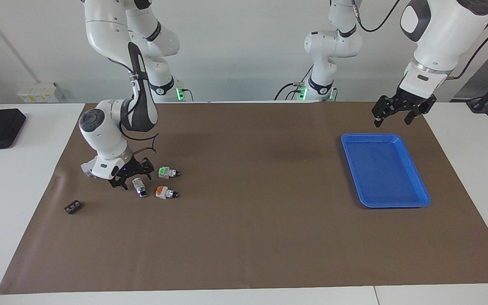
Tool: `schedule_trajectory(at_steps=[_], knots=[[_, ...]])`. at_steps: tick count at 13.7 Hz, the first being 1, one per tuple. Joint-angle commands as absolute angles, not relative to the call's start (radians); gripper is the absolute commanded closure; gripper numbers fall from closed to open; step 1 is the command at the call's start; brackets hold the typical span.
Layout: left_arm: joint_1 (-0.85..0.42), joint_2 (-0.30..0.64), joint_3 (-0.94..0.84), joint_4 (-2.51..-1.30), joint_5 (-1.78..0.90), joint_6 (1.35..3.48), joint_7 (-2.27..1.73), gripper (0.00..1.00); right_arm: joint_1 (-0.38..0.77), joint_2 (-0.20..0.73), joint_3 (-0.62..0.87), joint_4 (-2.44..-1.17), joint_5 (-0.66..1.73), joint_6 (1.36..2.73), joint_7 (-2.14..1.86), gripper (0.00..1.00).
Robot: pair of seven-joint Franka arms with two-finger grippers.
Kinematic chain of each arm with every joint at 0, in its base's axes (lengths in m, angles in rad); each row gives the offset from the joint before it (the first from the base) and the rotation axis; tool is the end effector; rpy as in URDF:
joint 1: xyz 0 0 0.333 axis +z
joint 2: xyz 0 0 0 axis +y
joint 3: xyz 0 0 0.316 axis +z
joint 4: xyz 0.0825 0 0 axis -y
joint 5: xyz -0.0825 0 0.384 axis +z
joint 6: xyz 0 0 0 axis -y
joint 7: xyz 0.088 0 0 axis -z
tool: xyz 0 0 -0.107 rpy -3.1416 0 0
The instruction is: Turn and place switch with both arms
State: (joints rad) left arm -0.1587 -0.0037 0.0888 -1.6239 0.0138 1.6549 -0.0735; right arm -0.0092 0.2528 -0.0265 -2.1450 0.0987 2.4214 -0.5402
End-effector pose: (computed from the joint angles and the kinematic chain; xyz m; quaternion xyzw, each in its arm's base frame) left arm 0.5593 -0.0377 0.6089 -0.9998 -0.0013 -0.0178 0.0055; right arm 0.5698 -0.0197 0.2868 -0.9763 -0.2142 -0.0199 0.0251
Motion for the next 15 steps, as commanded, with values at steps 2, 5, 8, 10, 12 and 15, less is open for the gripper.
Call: schedule_trajectory(at_steps=[2, 5, 8, 10, 12, 15], knots=[[-0.158, -0.023, 0.092, -1.64, 0.02, 1.646, -0.072, 0.0, -0.021, 0.253, -0.02, -2.148, 0.123, 2.434, -0.581, 0.91], [-0.158, -0.023, 0.092, -1.64, 0.02, 1.646, -0.071, 0.0, -0.017, 0.255, -0.021, -2.14, 0.117, 2.424, -0.586, 1.0], [-0.158, -0.023, 0.092, -1.64, 0.02, 1.646, -0.071, 0.0, 0.052, 0.255, -0.009, -2.09, 0.124, 2.387, -0.863, 1.0], [-0.158, -0.023, 0.092, -1.64, 0.02, 1.646, -0.071, 0.0, 0.061, 0.244, -0.009, -2.05, 0.118, 2.364, -0.868, 1.0], [-0.158, -0.023, 0.092, -1.64, 0.02, 1.646, -0.072, 0.0, 0.071, 0.213, -0.008, -2.01, 0.121, 2.31, -1.019, 1.0], [-0.158, -0.023, 0.092, -1.64, 0.02, 1.646, -0.071, 0.0, 0.072, 0.169, 0.014, -2.0, 0.234, 2.266, -1.121, 1.0]])
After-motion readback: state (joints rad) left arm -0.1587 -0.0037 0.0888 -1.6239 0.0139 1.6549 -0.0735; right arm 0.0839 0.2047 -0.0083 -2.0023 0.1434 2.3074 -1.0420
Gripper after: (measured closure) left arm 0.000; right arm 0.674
